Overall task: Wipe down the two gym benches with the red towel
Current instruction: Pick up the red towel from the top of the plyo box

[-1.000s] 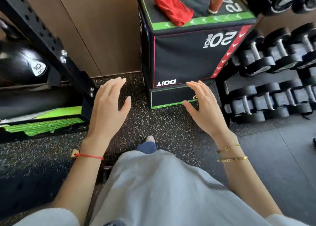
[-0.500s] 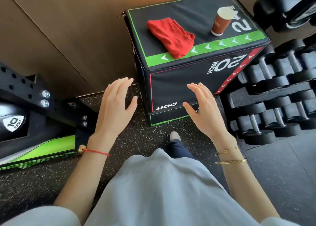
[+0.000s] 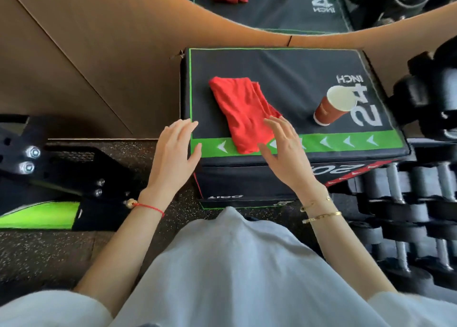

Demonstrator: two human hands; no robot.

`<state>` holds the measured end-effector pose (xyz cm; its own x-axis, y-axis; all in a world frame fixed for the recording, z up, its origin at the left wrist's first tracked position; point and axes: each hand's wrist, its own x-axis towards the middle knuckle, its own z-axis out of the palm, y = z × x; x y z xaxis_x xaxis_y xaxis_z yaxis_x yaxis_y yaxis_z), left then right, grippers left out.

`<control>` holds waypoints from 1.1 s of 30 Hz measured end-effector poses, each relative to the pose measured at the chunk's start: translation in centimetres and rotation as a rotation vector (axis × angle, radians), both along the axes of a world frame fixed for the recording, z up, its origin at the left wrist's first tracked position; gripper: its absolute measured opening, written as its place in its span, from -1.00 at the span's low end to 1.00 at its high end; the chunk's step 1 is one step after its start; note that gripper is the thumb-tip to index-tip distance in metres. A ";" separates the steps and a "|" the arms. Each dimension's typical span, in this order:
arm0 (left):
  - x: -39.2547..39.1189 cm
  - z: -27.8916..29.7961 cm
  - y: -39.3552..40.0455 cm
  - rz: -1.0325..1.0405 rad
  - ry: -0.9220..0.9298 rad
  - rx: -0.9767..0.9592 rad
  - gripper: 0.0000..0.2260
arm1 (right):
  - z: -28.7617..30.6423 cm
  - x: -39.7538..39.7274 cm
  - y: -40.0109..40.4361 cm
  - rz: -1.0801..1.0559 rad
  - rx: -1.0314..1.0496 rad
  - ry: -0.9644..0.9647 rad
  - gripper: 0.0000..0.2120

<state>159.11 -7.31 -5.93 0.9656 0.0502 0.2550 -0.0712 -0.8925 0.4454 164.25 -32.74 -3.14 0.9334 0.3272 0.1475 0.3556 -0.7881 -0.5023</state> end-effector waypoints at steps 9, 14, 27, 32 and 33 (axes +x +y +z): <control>4.1 -4.4 -1.5 0.098 0.107 0.098 -0.61 | -3.2 9.3 1.6 -0.031 -0.139 0.204 -0.26; 4.9 -5.0 -1.9 0.092 0.127 0.089 -0.61 | -4.4 10.4 3.4 -0.094 -0.189 0.205 -0.18; 4.9 -5.0 -1.9 0.079 0.131 0.070 -0.60 | -4.4 10.7 4.5 -0.101 -0.044 0.155 -0.76; 5.0 -4.4 -1.9 0.070 0.144 0.133 -0.62 | -3.7 9.7 3.6 -0.124 0.157 0.166 -0.87; 5.0 -4.3 -2.0 0.064 0.147 0.140 -0.63 | -3.5 9.4 3.4 -0.146 0.209 0.184 -0.85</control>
<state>164.11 -9.31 -10.21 0.9889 0.0867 0.1206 0.0442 -0.9469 0.3183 173.68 -29.37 -6.60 0.9855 0.1684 0.0213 0.1343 -0.6972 -0.7042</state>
